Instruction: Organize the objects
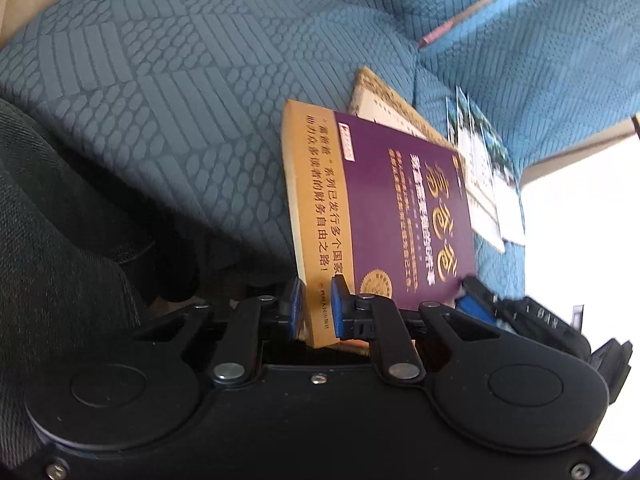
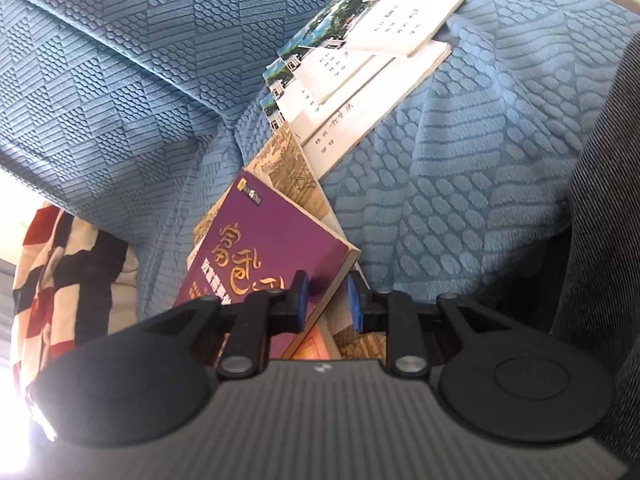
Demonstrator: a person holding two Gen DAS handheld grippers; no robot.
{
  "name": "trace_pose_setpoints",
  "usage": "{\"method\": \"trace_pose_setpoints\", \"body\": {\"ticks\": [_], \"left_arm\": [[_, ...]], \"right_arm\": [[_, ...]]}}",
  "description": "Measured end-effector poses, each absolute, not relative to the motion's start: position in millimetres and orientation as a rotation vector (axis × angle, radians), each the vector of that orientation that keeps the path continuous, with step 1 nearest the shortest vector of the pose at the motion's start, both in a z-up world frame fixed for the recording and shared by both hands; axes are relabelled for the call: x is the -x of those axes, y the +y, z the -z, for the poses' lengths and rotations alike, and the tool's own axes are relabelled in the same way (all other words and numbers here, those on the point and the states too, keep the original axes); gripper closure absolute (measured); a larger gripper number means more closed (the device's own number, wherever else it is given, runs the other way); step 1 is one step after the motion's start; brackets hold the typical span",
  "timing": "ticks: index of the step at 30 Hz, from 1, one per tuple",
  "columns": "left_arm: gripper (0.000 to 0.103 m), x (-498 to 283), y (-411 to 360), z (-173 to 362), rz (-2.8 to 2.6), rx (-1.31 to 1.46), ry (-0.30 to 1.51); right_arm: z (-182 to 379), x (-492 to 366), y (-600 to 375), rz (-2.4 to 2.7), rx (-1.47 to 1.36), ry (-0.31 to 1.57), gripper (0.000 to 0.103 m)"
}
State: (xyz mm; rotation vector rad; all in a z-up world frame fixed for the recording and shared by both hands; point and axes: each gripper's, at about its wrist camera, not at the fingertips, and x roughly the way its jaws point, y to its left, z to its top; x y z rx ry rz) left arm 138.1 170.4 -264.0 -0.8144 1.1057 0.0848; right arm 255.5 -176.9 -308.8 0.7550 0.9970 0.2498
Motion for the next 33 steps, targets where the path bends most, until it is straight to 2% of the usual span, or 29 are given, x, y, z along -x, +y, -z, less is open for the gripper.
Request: {"method": "trace_pose_setpoints", "body": {"ticks": [5, 9, 12, 17, 22, 26, 31, 33], "left_arm": [[0.089, -132.7, 148.9, 260.5, -0.034, 0.753, 1.157], [0.098, -128.9, 134.8, 258.3, 0.004, 0.736, 1.185], [0.097, -127.1, 132.1, 252.7, 0.014, 0.720, 1.182], [0.090, -128.9, 133.1, 229.3, 0.020, 0.573, 1.133], [0.065, -151.5, 142.8, 209.1, -0.016, 0.410, 1.040], [0.063, -175.2, 151.6, 203.2, -0.026, 0.349, 1.004], [0.052, -199.1, 157.2, 212.8, -0.036, 0.303, 1.010], [0.051, -208.8, 160.1, 222.0, -0.042, 0.326, 1.038]], "right_arm": [[307.4, -261.5, -175.9, -0.258, -0.720, 0.973, 0.078], [306.2, -263.2, -178.3, -0.258, -0.703, 0.964, 0.078], [304.9, -259.2, -180.7, -0.262, -0.704, 0.958, 0.078], [298.8, -251.6, -180.1, -0.286, -0.691, 0.942, 0.078], [297.2, -248.1, -175.1, -0.309, -0.692, 0.946, 0.078], [295.9, -247.4, -172.2, -0.317, -0.697, 0.951, 0.078], [297.0, -247.2, -169.9, -0.324, -0.703, 0.977, 0.075], [298.4, -246.0, -168.9, -0.336, -0.709, 0.981, 0.075]]}}
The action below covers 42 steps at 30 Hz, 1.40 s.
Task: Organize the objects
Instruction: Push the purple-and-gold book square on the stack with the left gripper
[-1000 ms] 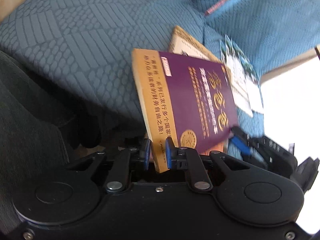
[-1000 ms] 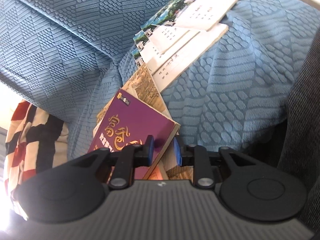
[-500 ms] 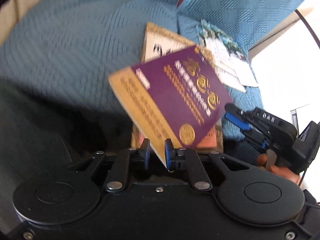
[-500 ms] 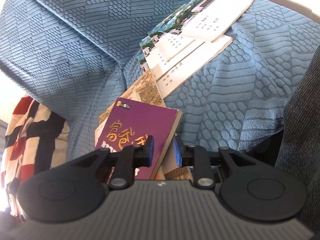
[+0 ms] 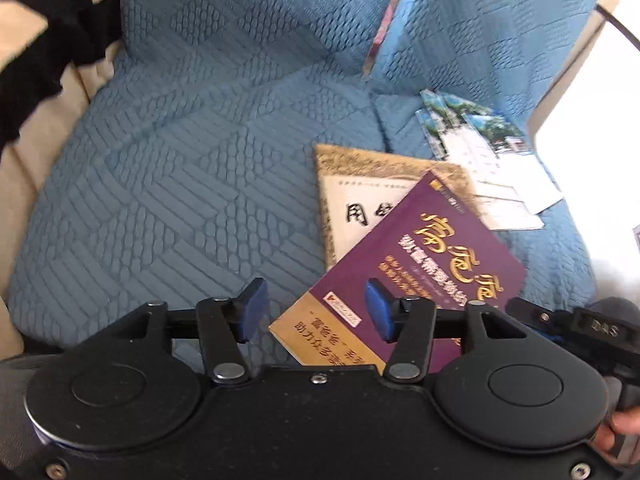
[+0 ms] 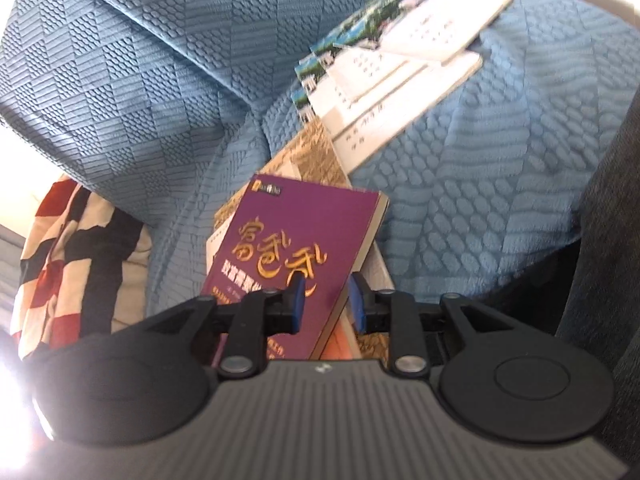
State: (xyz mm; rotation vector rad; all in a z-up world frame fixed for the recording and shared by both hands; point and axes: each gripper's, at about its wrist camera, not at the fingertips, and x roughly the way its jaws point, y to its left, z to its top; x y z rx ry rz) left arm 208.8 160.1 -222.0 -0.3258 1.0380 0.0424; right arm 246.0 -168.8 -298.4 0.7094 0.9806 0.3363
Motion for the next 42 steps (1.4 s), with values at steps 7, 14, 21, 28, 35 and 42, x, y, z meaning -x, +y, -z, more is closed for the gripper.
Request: {"method": "trace_pose_setpoints", "body": {"ticks": [7, 14, 21, 28, 35, 42], "left_arm": [[0.054, -218.0, 170.1, 249.4, -0.032, 0.406, 1.103], [0.058, -212.3, 163.6, 244.3, -0.009, 0.391, 1.123], [0.059, -197.2, 152.1, 238.9, 0.026, 0.363, 1.149], [0.059, -183.3, 137.5, 234.7, 0.024, 0.357, 1.124], [0.060, -166.8, 117.4, 230.9, 0.049, 0.346, 1.105], [0.060, -154.8, 101.9, 230.6, 0.048, 0.347, 1.100]], "right_arm": [[296.4, -245.2, -159.6, -0.337, -0.630, 0.973, 0.075], [297.4, -247.4, -157.7, -0.333, -0.600, 0.975, 0.075], [296.2, -253.6, -158.0, -0.348, -0.569, 0.966, 0.075], [296.3, -265.0, -156.9, -0.368, -0.508, 0.960, 0.076], [298.3, -282.3, -162.7, -0.381, -0.540, 0.970, 0.076], [299.3, -297.2, -156.9, -0.407, -0.519, 0.969, 0.076]]}}
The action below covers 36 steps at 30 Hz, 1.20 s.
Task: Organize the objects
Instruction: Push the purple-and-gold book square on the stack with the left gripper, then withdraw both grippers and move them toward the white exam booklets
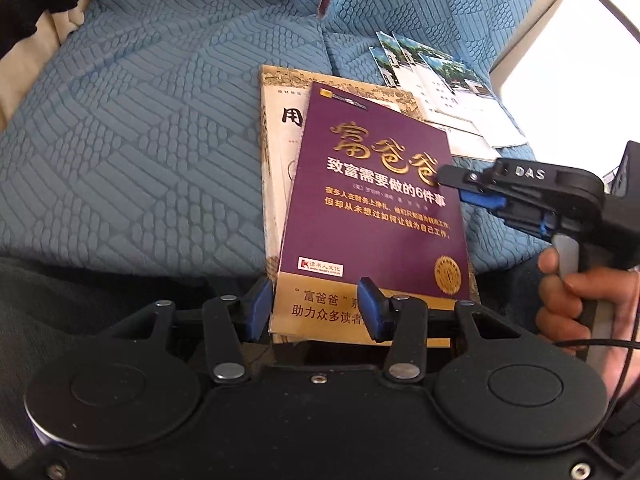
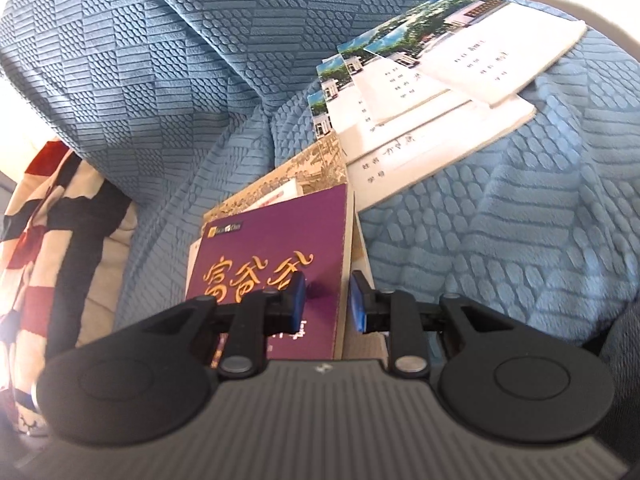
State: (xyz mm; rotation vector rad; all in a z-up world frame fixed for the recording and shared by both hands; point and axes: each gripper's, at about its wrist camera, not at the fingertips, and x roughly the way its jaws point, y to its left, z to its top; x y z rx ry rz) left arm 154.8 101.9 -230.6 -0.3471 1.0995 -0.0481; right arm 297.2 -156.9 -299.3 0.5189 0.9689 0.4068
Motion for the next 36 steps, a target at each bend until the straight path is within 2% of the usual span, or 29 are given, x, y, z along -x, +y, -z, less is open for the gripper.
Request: {"method": "trace_pose_setpoints", "body": {"ticks": [17, 21, 29, 36], "left_arm": [[0.058, -149.3, 85.0, 232.4, 0.026, 0.373, 1.112], [0.058, -146.6, 86.5, 225.0, 0.003, 0.386, 1.063], [0.058, -147.1, 89.4, 199.8, -0.026, 0.378, 1.013], [0.054, -143.0, 67.7, 152.3, 0.007, 0.356, 0.899]], "right_arm": [[295.5, -322.4, -136.0, -0.445, -0.470, 0.974, 0.076], [292.5, -322.6, -137.6, -0.445, -0.479, 0.981, 0.076], [250.7, -308.4, -144.5, -0.475, -0.400, 0.872, 0.076], [196.7, -269.9, -168.0, -0.493, -0.301, 0.766, 0.076]]}}
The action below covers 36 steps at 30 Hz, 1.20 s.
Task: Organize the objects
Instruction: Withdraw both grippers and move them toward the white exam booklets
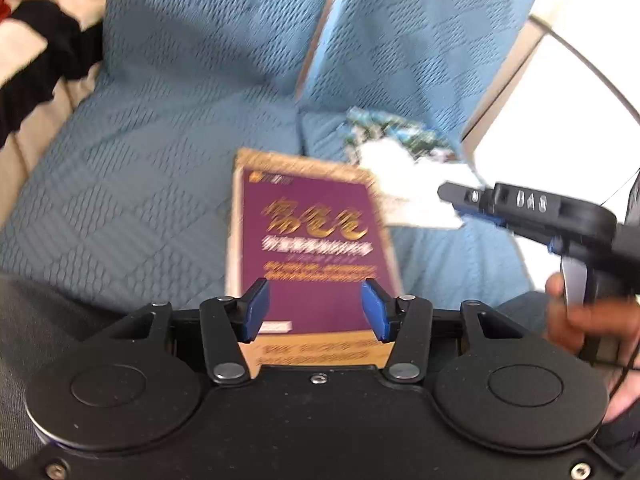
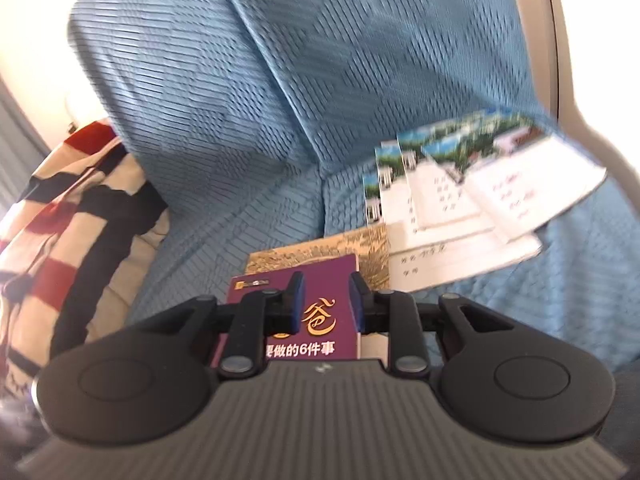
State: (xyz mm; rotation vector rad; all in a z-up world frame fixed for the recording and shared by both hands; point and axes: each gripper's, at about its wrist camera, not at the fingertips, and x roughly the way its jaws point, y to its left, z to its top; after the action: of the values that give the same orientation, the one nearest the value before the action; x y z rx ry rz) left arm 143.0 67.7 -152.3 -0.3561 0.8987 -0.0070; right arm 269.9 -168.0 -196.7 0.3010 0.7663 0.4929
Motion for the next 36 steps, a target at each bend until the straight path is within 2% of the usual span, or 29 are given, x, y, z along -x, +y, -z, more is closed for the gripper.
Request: {"method": "trace_pose_setpoints", "body": {"ticks": [12, 17, 19, 24, 36], "left_arm": [[0.049, -141.3, 25.8, 85.0, 0.083, 0.338, 0.775], [0.042, -141.9, 16.6, 62.9, 0.094, 0.323, 0.753], [0.035, -141.5, 15.8, 53.7, 0.090, 0.321, 0.746], [0.025, -135.4, 8.0, 36.7, 0.105, 0.301, 0.712], [0.024, -149.1, -22.9, 52.6, 0.159, 0.300, 0.756]], "right_arm": [[131.9, -209.4, -206.9, -0.462, -0.261, 0.652, 0.075], [104.7, -193.0, -217.0, -0.460, -0.240, 0.588, 0.075], [96.6, -186.4, -221.3, -0.457, -0.238, 0.571, 0.075], [83.0, -171.1, -230.4, -0.437, -0.232, 0.534, 0.075], [95.9, -164.8, -251.2, -0.348, -0.221, 0.537, 0.074]]}}
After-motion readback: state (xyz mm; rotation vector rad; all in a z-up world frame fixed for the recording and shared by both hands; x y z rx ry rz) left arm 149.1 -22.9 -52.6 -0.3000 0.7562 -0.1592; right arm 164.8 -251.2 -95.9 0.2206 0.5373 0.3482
